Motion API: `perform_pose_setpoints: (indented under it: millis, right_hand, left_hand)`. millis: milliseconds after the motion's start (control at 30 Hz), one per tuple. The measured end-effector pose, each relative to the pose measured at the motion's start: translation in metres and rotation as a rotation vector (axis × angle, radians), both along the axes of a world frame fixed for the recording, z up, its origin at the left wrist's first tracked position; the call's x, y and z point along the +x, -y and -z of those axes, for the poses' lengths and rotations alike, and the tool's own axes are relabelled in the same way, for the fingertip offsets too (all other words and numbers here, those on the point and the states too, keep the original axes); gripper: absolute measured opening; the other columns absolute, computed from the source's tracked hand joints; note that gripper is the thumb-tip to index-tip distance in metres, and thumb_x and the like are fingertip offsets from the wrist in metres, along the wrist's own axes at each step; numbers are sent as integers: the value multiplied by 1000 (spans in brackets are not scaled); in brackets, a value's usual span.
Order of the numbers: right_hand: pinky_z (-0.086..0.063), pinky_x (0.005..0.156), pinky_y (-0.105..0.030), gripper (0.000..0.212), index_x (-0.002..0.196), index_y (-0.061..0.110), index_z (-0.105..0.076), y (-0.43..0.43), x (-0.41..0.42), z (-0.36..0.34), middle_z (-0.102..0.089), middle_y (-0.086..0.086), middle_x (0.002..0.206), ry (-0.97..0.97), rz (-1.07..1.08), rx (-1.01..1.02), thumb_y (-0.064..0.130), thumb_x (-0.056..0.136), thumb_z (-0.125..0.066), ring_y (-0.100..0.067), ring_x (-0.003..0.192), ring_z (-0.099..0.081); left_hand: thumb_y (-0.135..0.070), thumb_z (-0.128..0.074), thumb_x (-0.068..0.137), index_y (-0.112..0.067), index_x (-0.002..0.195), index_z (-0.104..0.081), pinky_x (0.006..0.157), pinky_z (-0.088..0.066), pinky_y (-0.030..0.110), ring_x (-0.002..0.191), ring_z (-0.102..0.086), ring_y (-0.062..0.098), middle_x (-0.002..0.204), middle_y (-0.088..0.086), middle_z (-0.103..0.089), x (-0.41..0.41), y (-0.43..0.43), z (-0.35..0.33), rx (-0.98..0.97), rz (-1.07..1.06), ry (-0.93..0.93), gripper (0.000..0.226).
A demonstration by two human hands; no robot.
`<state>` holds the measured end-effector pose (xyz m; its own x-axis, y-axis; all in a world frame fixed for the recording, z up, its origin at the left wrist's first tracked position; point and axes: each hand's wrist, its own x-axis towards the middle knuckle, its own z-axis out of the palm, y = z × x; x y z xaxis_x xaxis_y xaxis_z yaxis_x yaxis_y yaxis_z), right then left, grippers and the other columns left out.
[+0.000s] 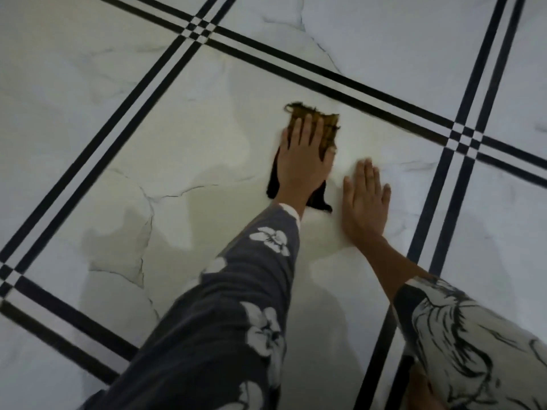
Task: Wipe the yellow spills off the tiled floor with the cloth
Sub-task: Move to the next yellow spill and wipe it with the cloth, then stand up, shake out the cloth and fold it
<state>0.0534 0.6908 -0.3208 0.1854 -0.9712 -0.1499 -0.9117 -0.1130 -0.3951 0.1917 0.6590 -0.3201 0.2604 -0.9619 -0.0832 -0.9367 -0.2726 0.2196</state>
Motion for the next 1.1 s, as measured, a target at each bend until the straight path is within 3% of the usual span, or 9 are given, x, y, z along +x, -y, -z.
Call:
perform_pose_setpoints:
  millis: [167,300,433,633,767,833,933,1100]
  right_hand:
    - [3,118,-37,53,149,17,-9,-4,1,-16,-7,1,158,237,122,26,38,101,-14,-12,145,-3]
    - [3,117,-40,55,149,16,-8,-19,11,-24,-6,1,158,103,49,22,40,100,-15,-14,145,-2]
    - [7,116,-40,58,149,19,-4,-37,45,-22,-2,2,158,10,-133,48,44,99,-14,-12,145,1]
    - [8,116,-40,58,149,19,0,-49,102,-16,2,2,158,-18,-317,52,45,98,-12,-12,145,3]
    - [8,116,-40,58,149,19,0,-41,119,-20,1,2,158,-18,-333,117,45,99,-14,-12,145,3]
    - [9,116,-39,57,149,19,-1,-38,126,-28,1,3,158,14,-330,190,44,99,-14,-11,145,4]
    - [9,116,-37,56,149,21,-1,-33,124,-43,2,4,158,42,-359,286,44,99,-14,-10,144,5]
    - [6,116,-37,52,149,22,-5,-5,86,-79,-2,5,158,101,-259,363,40,100,-14,-9,144,3]
  left_hand:
    - [-50,-14,93,-19,150,-18,117,-8,42,144,-15,23,157,7,-18,-32,-49,1,13,287,-11,65]
    - [-50,-19,92,-20,147,-28,115,-12,43,142,-24,21,154,4,-28,-5,-105,4,2,303,-57,64]
    - [-51,-17,92,-18,148,-25,114,-13,43,142,-24,24,154,6,-26,64,-133,1,5,-9,-8,65]
    - [-45,-23,99,-16,150,-12,116,-5,45,145,-9,23,158,7,-12,162,-182,3,-11,-571,35,60]
    - [-44,-27,98,-12,150,-16,115,-8,47,144,-15,26,156,11,-17,143,-210,11,-56,-1133,8,62]
    - [-45,-33,95,-6,145,-30,111,-21,50,138,-32,32,149,17,-33,107,-203,11,-96,-1219,35,63]
    - [-47,-31,94,-4,143,-34,110,-24,47,134,-37,33,146,19,-38,51,-168,9,-74,-1040,-33,65]
    - [-38,-40,93,-13,145,-29,113,-24,43,138,-33,24,149,8,-36,-25,-114,-2,18,-298,-67,59]
